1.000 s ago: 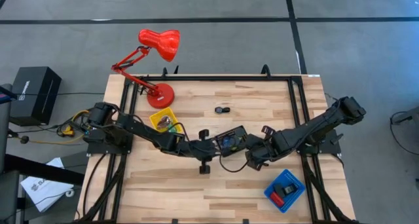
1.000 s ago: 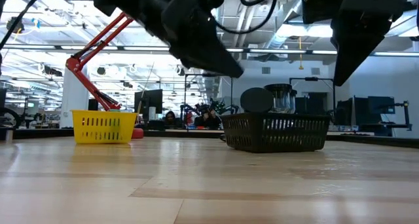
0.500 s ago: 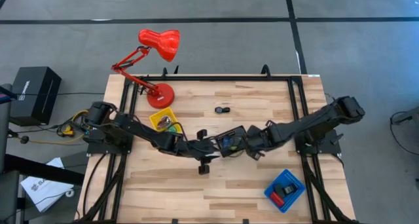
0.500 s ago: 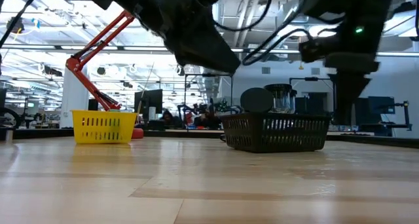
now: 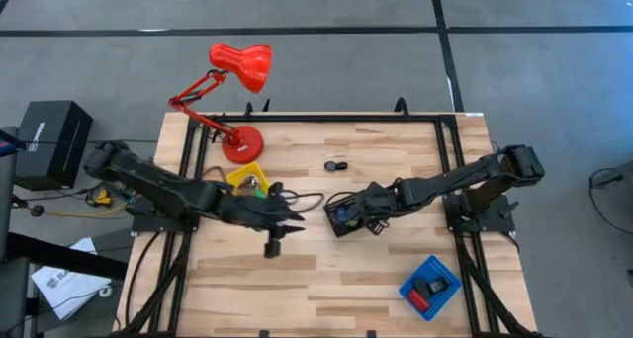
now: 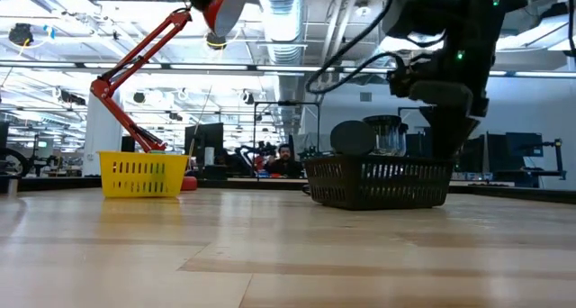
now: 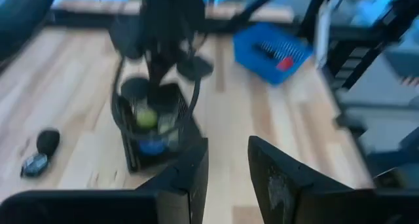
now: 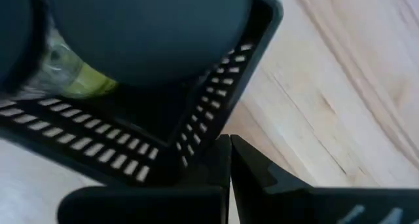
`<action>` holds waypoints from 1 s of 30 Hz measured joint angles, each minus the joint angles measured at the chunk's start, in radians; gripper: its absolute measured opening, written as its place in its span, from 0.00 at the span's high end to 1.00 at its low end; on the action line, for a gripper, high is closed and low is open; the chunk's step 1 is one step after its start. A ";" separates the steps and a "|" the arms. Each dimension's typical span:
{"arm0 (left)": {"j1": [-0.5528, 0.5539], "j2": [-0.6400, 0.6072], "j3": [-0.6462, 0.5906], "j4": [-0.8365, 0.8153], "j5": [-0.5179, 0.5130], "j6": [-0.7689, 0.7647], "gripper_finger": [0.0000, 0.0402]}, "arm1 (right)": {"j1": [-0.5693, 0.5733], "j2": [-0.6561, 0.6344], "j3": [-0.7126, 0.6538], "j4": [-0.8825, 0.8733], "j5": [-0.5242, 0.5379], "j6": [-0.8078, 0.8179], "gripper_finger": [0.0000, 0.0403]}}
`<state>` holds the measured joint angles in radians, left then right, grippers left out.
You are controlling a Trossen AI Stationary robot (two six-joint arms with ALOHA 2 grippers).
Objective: Pick & Place Office items
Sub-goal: Move the black bin to the center of the table
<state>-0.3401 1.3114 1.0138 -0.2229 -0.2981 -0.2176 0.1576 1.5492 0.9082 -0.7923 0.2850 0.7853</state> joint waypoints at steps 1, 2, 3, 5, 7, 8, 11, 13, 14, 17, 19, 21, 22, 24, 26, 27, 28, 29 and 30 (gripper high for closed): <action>-0.004 -0.025 0.000 0.000 0.000 0.000 0.75 | -0.002 0.006 0.000 -0.010 -0.002 0.000 1.00; -0.008 -0.051 0.000 0.000 0.000 0.000 0.75 | -0.003 0.011 0.001 -0.009 -0.003 0.000 1.00; -0.010 -0.078 0.000 -0.007 0.000 0.000 0.75 | -0.003 0.014 0.003 -0.002 -0.003 0.000 1.00; -0.017 -0.121 0.000 -0.005 -0.001 0.000 0.75 | -0.004 0.013 0.003 0.010 -0.006 0.000 1.00; -0.019 -0.165 -0.008 -0.007 0.000 0.004 0.75 | -0.004 0.013 0.003 0.045 -0.030 0.000 1.00; -0.019 -0.183 -0.013 -0.007 -0.001 0.004 0.75 | -0.004 0.013 0.004 0.061 -0.041 0.000 1.00; -0.019 -0.234 -0.038 -0.012 -0.001 0.004 0.75 | 0.000 0.013 0.004 0.122 -0.088 0.000 1.00; -0.019 -0.252 -0.051 0.001 -0.006 0.002 0.75 | 0.009 0.013 0.004 0.168 -0.101 0.000 1.00; -0.019 -0.265 -0.063 -0.003 -0.009 0.001 0.75 | 0.013 0.013 0.004 0.193 -0.104 0.000 1.00; -0.019 -0.287 -0.094 0.002 -0.009 0.000 0.75 | 0.028 0.013 0.004 0.271 -0.108 0.001 1.00; -0.019 -0.297 -0.118 -0.008 -0.013 -0.001 0.75 | 0.035 0.014 0.005 0.317 -0.126 0.001 1.00; -0.019 -0.296 -0.134 0.002 -0.013 -0.012 0.75 | 0.043 0.022 0.005 0.352 -0.147 0.001 1.00; -0.019 -0.296 -0.144 0.001 -0.014 -0.022 0.75 | 0.047 0.025 0.005 0.355 -0.156 0.001 1.00; -0.020 -0.296 -0.163 0.000 -0.014 -0.026 0.75 | 0.059 0.027 0.005 0.347 -0.157 0.001 1.00; -0.021 -0.296 -0.187 0.003 -0.016 -0.026 0.75 | 0.066 0.026 0.006 0.334 -0.156 -0.001 1.00; -0.021 -0.296 -0.200 0.002 -0.016 -0.026 0.75 | 0.073 0.018 0.006 0.327 -0.156 -0.012 1.00; -0.021 -0.295 -0.214 0.008 -0.016 -0.027 0.75 | 0.079 0.006 0.006 0.317 -0.156 -0.025 1.00; -0.021 -0.295 -0.230 0.019 -0.016 -0.027 0.75 | 0.084 -0.004 0.012 0.308 -0.156 -0.034 1.00; -0.021 -0.295 -0.249 0.043 -0.017 -0.027 0.75 | 0.090 -0.015 0.025 0.300 -0.156 -0.045 1.00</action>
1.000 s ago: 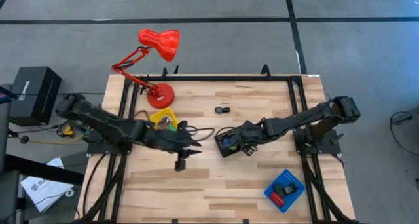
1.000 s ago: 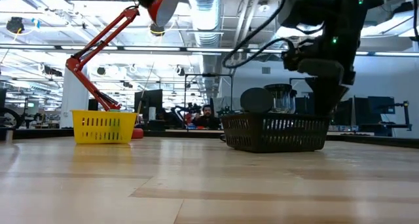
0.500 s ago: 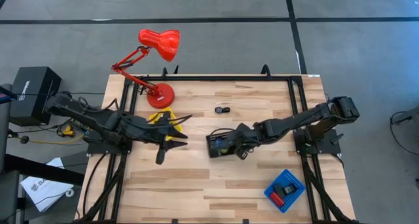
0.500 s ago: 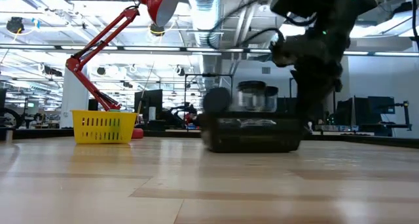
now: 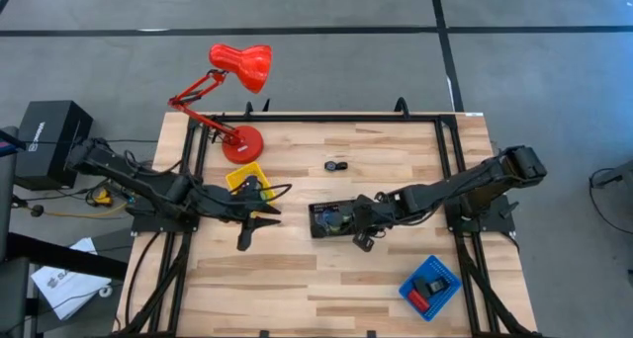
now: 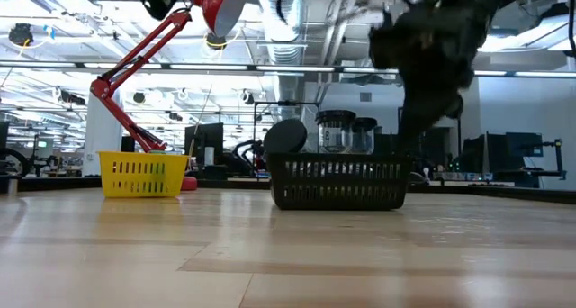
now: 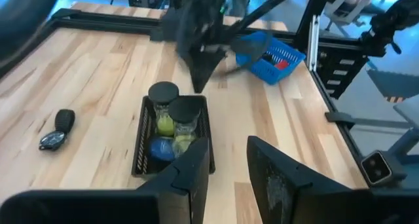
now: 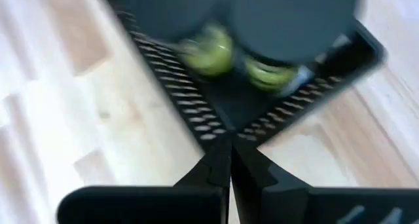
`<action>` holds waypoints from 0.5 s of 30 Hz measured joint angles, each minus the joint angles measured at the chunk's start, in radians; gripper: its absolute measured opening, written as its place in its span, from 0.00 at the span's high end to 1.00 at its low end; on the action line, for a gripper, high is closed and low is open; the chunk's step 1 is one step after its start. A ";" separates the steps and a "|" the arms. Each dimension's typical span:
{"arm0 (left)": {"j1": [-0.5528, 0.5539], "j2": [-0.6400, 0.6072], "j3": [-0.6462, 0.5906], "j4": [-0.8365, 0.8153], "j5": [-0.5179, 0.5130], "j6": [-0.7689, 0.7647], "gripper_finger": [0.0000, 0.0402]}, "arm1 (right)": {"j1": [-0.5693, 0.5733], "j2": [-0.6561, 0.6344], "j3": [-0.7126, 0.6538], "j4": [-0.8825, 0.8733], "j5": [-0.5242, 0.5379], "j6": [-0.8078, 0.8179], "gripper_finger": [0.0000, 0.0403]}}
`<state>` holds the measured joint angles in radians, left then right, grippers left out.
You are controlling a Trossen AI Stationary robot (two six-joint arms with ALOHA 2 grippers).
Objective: Pick & Place Office items
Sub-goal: Move the black bin to the center of the table
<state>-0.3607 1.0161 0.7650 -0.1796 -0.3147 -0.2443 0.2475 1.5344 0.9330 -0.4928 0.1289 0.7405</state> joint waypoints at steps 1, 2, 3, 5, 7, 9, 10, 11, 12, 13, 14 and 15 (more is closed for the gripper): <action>0.000 0.000 -0.020 0.032 0.000 0.000 0.75 | 0.005 -0.016 0.011 -0.017 0.000 -0.017 1.00; 0.000 0.001 -0.040 0.069 0.000 0.003 0.75 | 0.010 -0.032 0.024 -0.037 0.002 -0.041 1.00; 0.000 0.006 -0.058 0.116 0.000 0.014 0.75 | 0.014 -0.044 0.037 -0.036 0.009 -0.069 1.00; 0.000 0.023 -0.089 0.198 0.000 0.055 0.72 | 0.019 -0.079 0.048 -0.050 0.041 -0.113 1.00; 0.000 0.051 -0.102 0.256 -0.003 0.076 0.69 | 0.019 -0.114 0.062 -0.043 0.064 -0.159 1.00; 0.000 0.094 -0.105 0.303 -0.014 0.082 0.64 | 0.018 -0.158 0.062 -0.050 0.087 -0.200 1.00; 0.000 0.120 -0.103 0.323 -0.028 0.083 0.62 | 0.019 -0.180 0.062 -0.049 0.100 -0.217 1.00; -0.005 0.142 -0.106 0.327 -0.044 0.083 0.59 | 0.019 -0.199 0.062 -0.049 0.113 -0.232 1.00; -0.010 0.173 -0.107 0.353 -0.060 0.083 0.57 | 0.019 -0.216 0.062 -0.054 0.129 -0.247 1.00; -0.013 0.207 -0.105 0.388 -0.077 0.084 0.54 | 0.019 -0.237 0.061 -0.065 0.151 -0.261 1.00; -0.019 0.239 -0.104 0.401 -0.100 0.085 0.52 | 0.020 -0.256 0.061 -0.076 0.171 -0.272 1.00; -0.026 0.271 -0.105 0.413 -0.129 0.081 0.51 | 0.020 -0.270 0.061 -0.079 0.190 -0.278 1.00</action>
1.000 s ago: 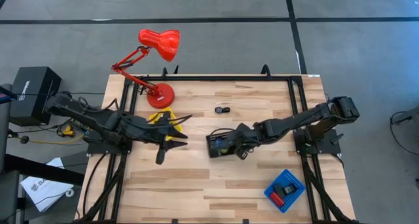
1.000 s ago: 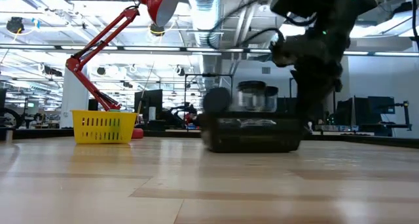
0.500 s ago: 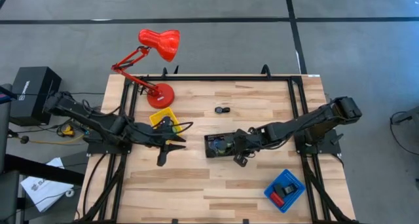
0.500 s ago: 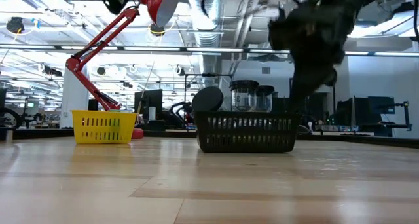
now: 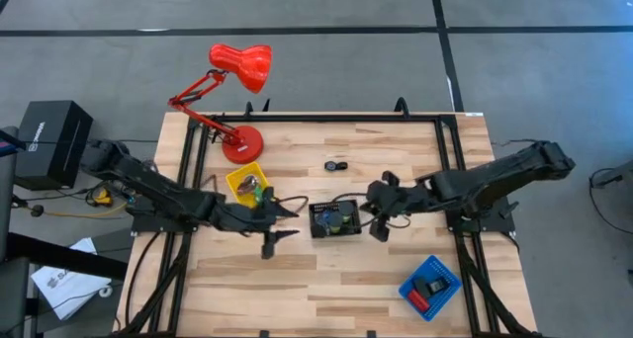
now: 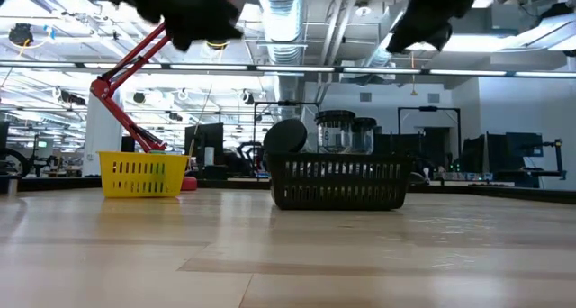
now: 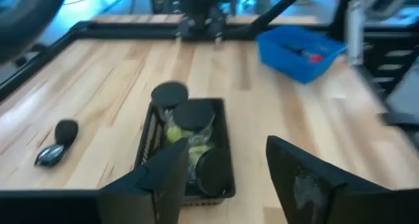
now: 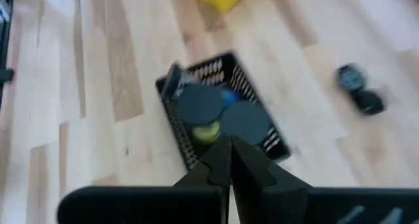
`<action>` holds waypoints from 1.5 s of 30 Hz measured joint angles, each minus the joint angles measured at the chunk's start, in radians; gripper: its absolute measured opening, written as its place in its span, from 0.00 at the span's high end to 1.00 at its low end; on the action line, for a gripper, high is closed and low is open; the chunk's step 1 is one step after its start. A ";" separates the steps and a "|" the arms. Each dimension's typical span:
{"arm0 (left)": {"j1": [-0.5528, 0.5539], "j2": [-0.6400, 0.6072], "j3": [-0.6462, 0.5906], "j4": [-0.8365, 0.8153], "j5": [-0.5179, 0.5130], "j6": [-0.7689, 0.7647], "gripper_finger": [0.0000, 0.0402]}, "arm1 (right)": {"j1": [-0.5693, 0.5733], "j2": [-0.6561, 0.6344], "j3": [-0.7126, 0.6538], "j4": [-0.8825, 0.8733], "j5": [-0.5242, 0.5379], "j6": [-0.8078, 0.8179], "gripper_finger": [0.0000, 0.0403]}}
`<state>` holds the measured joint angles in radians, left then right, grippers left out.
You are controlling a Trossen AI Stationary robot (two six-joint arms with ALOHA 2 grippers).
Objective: Pick & Place Office items
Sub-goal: Move the black bin to the center of the table
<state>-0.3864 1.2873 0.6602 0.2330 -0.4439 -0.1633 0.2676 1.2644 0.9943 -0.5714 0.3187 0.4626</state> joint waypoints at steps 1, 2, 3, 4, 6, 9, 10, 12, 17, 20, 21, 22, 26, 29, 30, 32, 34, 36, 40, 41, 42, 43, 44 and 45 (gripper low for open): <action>-0.011 0.038 0.000 0.028 -0.034 -0.010 0.49 | 0.000 -0.012 0.001 -0.008 0.019 0.000 1.00; -0.019 0.079 0.000 0.057 -0.065 -0.028 0.48 | 0.000 -0.021 0.000 -0.029 0.037 -0.001 1.00; -0.024 0.115 0.000 0.075 -0.091 -0.034 0.47 | -0.001 -0.024 -0.001 -0.044 0.048 -0.006 1.00; -0.033 0.148 0.000 0.094 -0.108 -0.041 0.47 | -0.008 -0.020 0.000 -0.037 0.049 -0.018 1.00; -0.039 0.216 0.014 0.132 -0.126 -0.068 0.46 | -0.021 -0.014 -0.001 -0.062 0.045 -0.049 1.00; -0.039 0.293 0.056 0.142 -0.137 -0.108 0.47 | -0.053 0.016 0.001 -0.065 0.042 -0.055 1.00; -0.039 0.318 0.075 0.145 -0.139 -0.109 0.47 | -0.063 0.022 -0.002 -0.086 0.042 -0.055 1.00; -0.037 0.362 0.100 0.148 -0.156 -0.110 0.48 | -0.075 0.038 -0.002 -0.060 0.044 -0.055 1.00; -0.031 0.425 0.120 0.143 -0.193 -0.108 0.46 | -0.087 0.060 0.000 0.060 0.035 -0.090 1.00; -0.022 0.438 0.123 0.148 -0.195 -0.133 0.43 | -0.099 0.063 -0.001 0.091 0.019 -0.104 1.00; -0.022 0.438 0.124 0.152 -0.195 -0.141 0.42 | -0.102 0.066 0.000 0.100 0.019 -0.104 1.00; -0.020 0.437 0.126 0.154 -0.195 -0.155 0.41 | -0.104 0.066 0.000 0.094 0.019 -0.104 1.00; -0.011 0.436 0.127 0.158 -0.194 -0.173 0.36 | -0.114 0.067 -0.001 0.090 0.019 -0.104 1.00; -0.005 0.436 0.127 0.157 -0.193 -0.221 0.33 | -0.114 0.067 -0.001 0.080 0.020 -0.094 1.00; -0.005 0.436 0.127 0.158 -0.193 -0.236 0.33 | -0.114 0.067 -0.001 0.072 0.020 -0.086 1.00; -0.005 0.436 0.127 0.160 -0.193 -0.238 0.32 | -0.114 0.080 -0.001 0.063 0.022 -0.073 1.00; -0.005 0.436 0.127 0.160 -0.192 -0.243 0.33 | -0.113 0.087 -0.002 0.047 0.021 -0.072 1.00; 0.001 0.437 0.127 0.159 -0.191 -0.266 0.33 | -0.113 0.105 0.001 0.075 0.023 -0.070 1.00; 0.005 0.440 0.127 0.158 -0.189 -0.290 0.33 | -0.113 0.147 0.000 0.100 0.022 -0.072 1.00; 0.005 0.440 0.127 0.159 -0.189 -0.291 0.33 | -0.113 0.153 0.001 0.099 0.020 -0.074 1.00; 0.005 0.440 0.127 0.159 -0.189 -0.291 0.33 | -0.113 0.157 -0.001 0.076 0.020 -0.076 1.00; 0.005 0.440 0.126 0.159 -0.189 -0.291 0.33 | -0.113 0.165 -0.001 0.081 0.020 -0.077 1.00; 0.005 0.440 0.125 0.160 -0.189 -0.291 0.33 | -0.113 0.172 -0.001 0.088 0.019 -0.077 1.00; 0.005 0.440 0.124 0.161 -0.189 -0.291 0.33 | -0.113 0.174 -0.001 0.073 0.019 -0.078 1.00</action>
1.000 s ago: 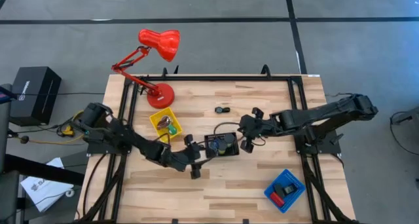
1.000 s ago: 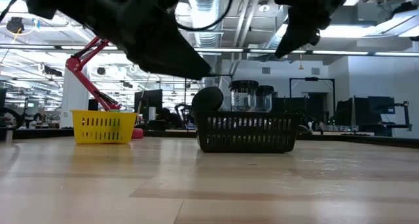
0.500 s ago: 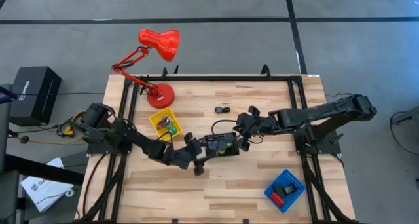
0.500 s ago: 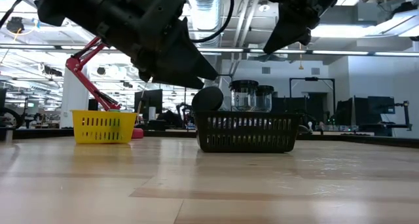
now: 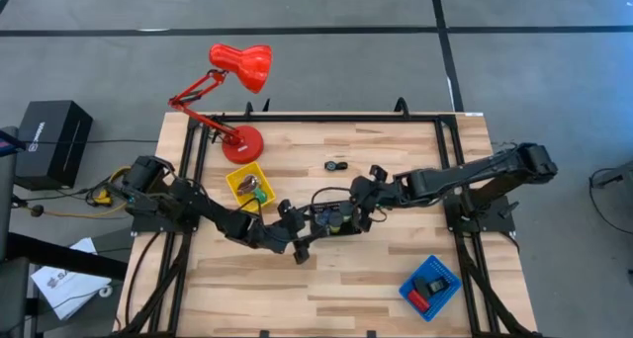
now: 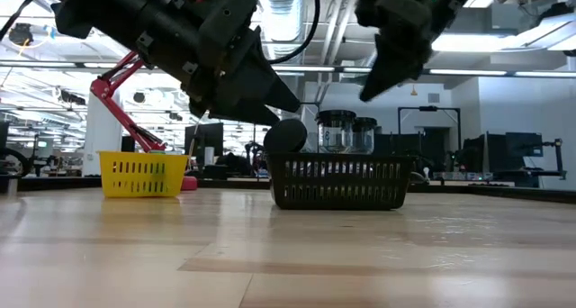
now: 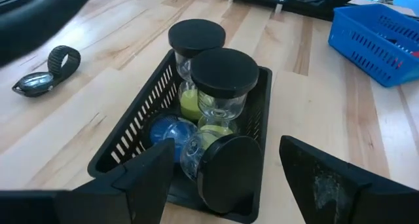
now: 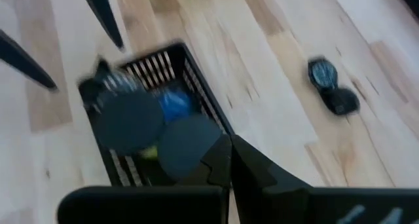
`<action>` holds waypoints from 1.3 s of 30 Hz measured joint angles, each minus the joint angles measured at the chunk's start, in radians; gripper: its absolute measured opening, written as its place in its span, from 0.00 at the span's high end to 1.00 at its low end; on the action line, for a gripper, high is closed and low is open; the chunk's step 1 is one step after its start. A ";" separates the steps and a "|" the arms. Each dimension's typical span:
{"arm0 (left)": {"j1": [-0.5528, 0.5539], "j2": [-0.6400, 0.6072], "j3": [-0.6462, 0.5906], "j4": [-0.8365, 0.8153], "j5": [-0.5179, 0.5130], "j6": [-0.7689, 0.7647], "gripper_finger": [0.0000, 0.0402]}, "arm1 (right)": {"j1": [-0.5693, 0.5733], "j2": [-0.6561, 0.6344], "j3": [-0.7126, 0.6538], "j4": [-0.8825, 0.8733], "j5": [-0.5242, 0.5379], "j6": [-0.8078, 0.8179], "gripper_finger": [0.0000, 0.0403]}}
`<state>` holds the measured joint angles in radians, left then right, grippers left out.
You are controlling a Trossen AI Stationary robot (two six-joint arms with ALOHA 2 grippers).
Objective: Pick & Place Office items
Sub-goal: Move the black bin to the center of the table
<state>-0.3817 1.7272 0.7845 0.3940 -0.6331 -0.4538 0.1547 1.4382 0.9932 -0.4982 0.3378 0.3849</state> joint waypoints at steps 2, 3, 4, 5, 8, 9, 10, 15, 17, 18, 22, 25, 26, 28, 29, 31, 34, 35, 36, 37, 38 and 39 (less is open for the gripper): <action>0.002 0.014 0.002 0.014 -0.003 0.000 0.33 | 0.000 0.000 0.000 0.008 0.000 -0.002 1.00; 0.002 0.022 0.001 0.016 -0.001 0.000 0.33 | 0.000 0.000 0.001 0.009 0.000 -0.002 1.00; 0.002 0.033 -0.001 0.024 -0.002 0.000 0.33 | 0.000 0.000 0.000 0.005 0.000 -0.003 1.00; 0.002 0.051 0.002 0.044 -0.001 0.000 0.33 | 0.000 0.000 0.000 0.004 0.000 -0.003 1.00; 0.002 0.092 0.008 0.083 -0.001 -0.005 0.33 | -0.001 0.000 0.000 0.004 0.000 -0.008 1.00; 0.002 0.106 0.014 0.089 -0.011 -0.025 0.33 | -0.001 0.000 0.000 0.002 0.000 -0.017 1.00; 0.002 0.111 0.014 0.087 -0.015 -0.043 0.33 | -0.001 0.000 0.000 0.002 0.000 -0.023 1.00; 0.003 0.124 0.025 0.093 -0.018 -0.059 0.33 | 0.000 0.000 0.000 0.003 0.000 -0.029 1.00; 0.003 0.124 0.025 0.094 -0.019 -0.058 0.33 | 0.000 0.000 0.000 -0.003 0.000 -0.030 1.00; 0.005 0.124 0.025 0.094 -0.026 -0.056 0.33 | 0.000 0.000 0.000 -0.003 0.000 -0.030 1.00; 0.018 0.124 0.027 0.094 -0.044 -0.052 0.33 | 0.000 0.000 0.000 -0.003 0.000 -0.030 1.00; 0.030 0.124 0.027 0.094 -0.044 -0.051 0.33 | 0.000 0.000 0.000 -0.008 0.000 -0.030 1.00; 0.034 0.124 0.027 0.094 -0.046 -0.051 0.33 | 0.000 0.000 0.000 -0.012 0.000 -0.030 1.00; 0.042 0.124 0.027 0.094 -0.048 -0.052 0.33 | 0.000 0.000 0.000 -0.025 0.000 -0.029 1.00; 0.043 0.124 0.027 0.094 -0.049 -0.052 0.33 | 0.000 0.000 0.000 -0.026 0.000 -0.030 1.00; 0.047 0.124 0.027 0.094 -0.048 -0.051 0.33 | 0.000 0.000 0.000 -0.027 0.000 -0.029 1.00; 0.048 0.124 0.027 0.094 -0.048 -0.051 0.35 | 0.000 0.000 0.000 -0.027 0.000 -0.029 1.00; 0.047 0.124 0.027 0.094 -0.048 -0.050 0.37 | 0.000 0.000 0.000 -0.027 0.000 -0.029 1.00; 0.047 0.124 0.027 0.094 -0.048 -0.050 0.38 | 0.000 0.000 0.000 -0.027 0.000 -0.029 1.00; 0.045 0.124 0.027 0.094 -0.048 -0.047 0.39 | 0.000 0.000 0.000 -0.027 0.000 -0.029 1.00; 0.044 0.124 0.027 0.094 -0.048 -0.037 0.41 | 0.000 0.000 0.000 -0.027 0.000 -0.029 1.00; 0.041 0.124 0.027 0.094 -0.049 -0.018 0.42 | 0.000 0.000 0.000 -0.027 0.000 -0.029 1.00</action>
<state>-0.3406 1.8515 0.8116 0.4878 -0.6816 -0.4716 0.1547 1.4380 0.9936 -0.5255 0.3378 0.3557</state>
